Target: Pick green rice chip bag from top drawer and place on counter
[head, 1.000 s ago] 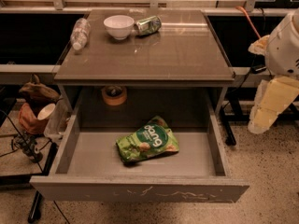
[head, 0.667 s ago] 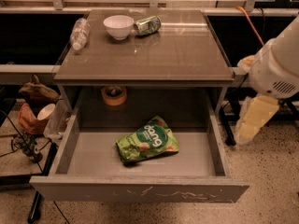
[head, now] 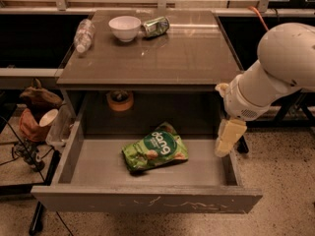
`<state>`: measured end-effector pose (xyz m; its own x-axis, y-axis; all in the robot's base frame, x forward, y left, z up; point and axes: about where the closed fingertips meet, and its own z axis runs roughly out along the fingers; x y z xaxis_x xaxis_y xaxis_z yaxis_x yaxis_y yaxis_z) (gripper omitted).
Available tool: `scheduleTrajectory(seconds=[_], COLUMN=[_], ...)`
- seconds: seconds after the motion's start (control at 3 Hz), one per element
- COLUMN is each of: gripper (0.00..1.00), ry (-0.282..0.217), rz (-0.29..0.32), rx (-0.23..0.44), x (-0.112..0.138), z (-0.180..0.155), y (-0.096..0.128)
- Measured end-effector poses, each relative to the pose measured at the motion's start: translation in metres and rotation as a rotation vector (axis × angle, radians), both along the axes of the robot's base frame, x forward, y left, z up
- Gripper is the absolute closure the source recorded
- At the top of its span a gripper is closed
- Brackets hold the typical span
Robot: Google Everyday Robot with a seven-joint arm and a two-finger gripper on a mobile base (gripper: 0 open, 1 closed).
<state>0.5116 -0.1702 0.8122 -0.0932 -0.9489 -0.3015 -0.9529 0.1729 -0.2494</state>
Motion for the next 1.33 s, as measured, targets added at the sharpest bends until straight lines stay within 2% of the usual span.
scheduleTrajectory(seconds=[0.67, 1.0, 1.33], gripper=[0.00, 0.00, 0.00], ry=[0.013, 0.052, 0.074], rz=[0.017, 0.100, 0.190], rx=[0.016, 0.089, 0.168], x=[-0.001, 0.001, 0.014], z=[-0.009, -0.048, -0.087], y=[0.007, 0.046, 0.084])
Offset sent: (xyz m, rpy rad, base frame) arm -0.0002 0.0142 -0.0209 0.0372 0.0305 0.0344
